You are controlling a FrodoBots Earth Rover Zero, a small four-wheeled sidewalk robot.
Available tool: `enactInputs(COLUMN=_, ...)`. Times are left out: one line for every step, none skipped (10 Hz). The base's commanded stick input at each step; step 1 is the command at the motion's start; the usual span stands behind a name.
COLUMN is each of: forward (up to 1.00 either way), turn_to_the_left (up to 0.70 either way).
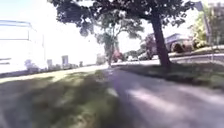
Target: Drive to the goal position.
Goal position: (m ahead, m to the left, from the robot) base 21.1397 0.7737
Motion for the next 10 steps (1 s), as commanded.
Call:
enactInputs(forward=1.00, turn_to_the_left=0.00)
enactInputs(forward=1.00, turn_to_the_left=0.00)
enactInputs(forward=1.00, turn_to_the_left=0.00)
enactInputs(forward=1.00, turn_to_the_left=0.00)
enactInputs(forward=1.00, turn_to_the_left=0.00)
enactInputs(forward=1.00, turn_to_the_left=0.00)
enactInputs(forward=1.00, turn_to_the_left=0.00)
enactInputs(forward=1.00, turn_to_the_left=0.00)
enactInputs(forward=1.00, turn_to_the_left=0.00)
enactInputs(forward=1.00, turn_to_the_left=0.00)
